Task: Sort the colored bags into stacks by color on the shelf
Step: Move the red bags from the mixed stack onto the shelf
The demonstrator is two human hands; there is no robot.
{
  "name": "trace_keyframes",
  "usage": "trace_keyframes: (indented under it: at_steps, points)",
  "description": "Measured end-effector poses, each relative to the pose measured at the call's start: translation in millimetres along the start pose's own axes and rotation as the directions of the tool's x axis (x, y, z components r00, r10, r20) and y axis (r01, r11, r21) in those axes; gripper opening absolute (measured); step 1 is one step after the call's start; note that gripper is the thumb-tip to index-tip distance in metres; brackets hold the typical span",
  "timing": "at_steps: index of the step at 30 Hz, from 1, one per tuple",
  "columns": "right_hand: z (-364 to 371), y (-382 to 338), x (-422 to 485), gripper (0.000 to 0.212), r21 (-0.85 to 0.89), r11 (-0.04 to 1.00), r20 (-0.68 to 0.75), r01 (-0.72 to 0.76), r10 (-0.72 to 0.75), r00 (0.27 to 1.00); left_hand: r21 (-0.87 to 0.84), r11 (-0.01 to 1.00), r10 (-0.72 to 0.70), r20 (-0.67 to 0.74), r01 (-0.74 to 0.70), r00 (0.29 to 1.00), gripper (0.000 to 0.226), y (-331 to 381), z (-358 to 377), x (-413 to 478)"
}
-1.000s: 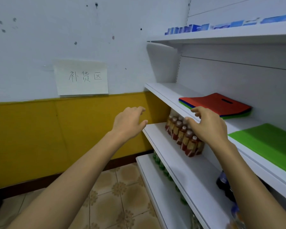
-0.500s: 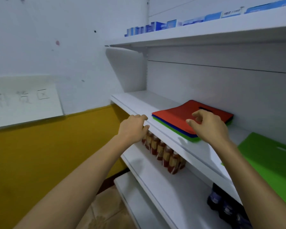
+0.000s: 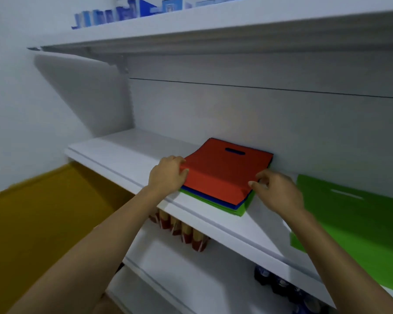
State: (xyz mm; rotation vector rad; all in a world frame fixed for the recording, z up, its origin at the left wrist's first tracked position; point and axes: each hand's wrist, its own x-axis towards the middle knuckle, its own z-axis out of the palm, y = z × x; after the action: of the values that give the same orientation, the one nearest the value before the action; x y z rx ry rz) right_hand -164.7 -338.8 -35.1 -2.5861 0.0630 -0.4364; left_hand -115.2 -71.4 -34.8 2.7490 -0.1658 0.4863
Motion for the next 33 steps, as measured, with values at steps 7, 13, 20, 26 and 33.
trace_keyframes:
  at_steps: [7,13,20,26,33]
  points:
    - [32,-16,25,0.052,-0.006,0.959,-0.022,-0.283,0.283,0.959,-0.074,0.987,0.153,0.104,-0.146,0.983,0.043,-37,21,80]
    - [46,-33,34,0.075,-0.070,0.859,-0.011,-0.507,0.507,0.862,-0.211,0.923,0.363,0.206,-0.320,0.909,0.037,-56,44,110]
    - [40,-43,41,0.061,0.067,0.810,-0.141,-0.583,0.586,0.798,-0.290,0.896,0.411,0.258,-0.336,0.875,0.038,-56,47,135]
    - [34,-56,38,0.021,0.260,0.885,-0.338,-0.386,0.458,0.822,-0.249,0.912,0.392,0.300,-0.325,0.870,0.066,-46,55,134]
    - [-4,-71,5,0.015,0.581,0.790,-0.397,-0.194,0.483,0.780,-0.732,0.678,0.387,0.285,-0.061,0.877,0.071,-11,47,117]
